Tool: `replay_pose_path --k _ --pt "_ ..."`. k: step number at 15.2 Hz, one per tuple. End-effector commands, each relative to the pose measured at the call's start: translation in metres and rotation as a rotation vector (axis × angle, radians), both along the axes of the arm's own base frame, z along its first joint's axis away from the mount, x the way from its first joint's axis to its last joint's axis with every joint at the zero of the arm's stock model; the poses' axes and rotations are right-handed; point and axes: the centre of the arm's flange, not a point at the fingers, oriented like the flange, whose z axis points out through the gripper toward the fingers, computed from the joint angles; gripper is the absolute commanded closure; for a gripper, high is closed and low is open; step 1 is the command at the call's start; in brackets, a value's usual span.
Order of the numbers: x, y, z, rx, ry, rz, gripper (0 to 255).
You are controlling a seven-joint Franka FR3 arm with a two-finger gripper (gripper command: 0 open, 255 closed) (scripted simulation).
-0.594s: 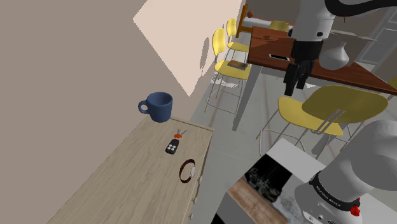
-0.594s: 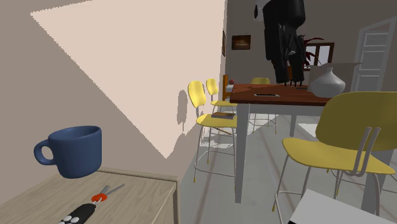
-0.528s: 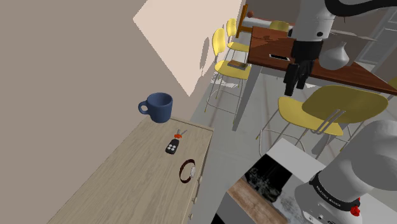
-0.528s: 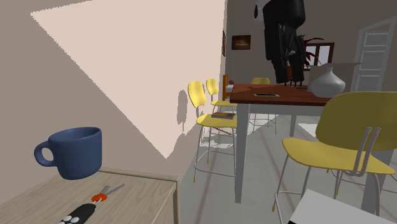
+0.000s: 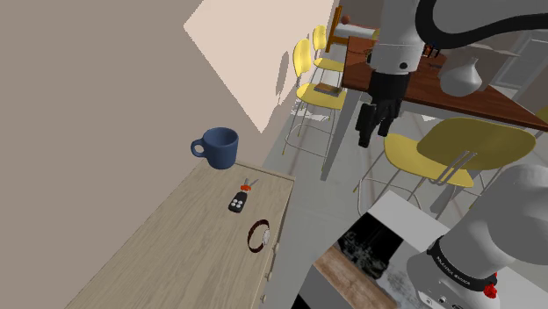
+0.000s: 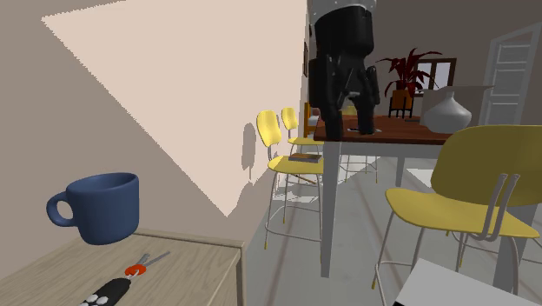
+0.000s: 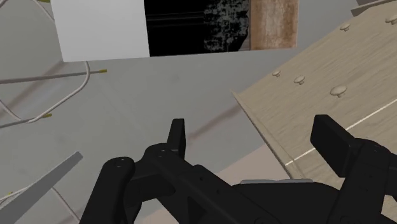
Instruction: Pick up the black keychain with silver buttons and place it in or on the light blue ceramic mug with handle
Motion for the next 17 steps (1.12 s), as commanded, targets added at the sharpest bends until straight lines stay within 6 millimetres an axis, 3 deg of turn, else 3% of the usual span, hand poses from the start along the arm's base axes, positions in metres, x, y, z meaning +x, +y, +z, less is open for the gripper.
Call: replay_pose_path --k 1,17 --pt "0.007 0.022 -0.011 0.001 -0.016 -0.001 0" --pt "0.072 0.201 -0.084 0.001 -0.133 0.007 0"
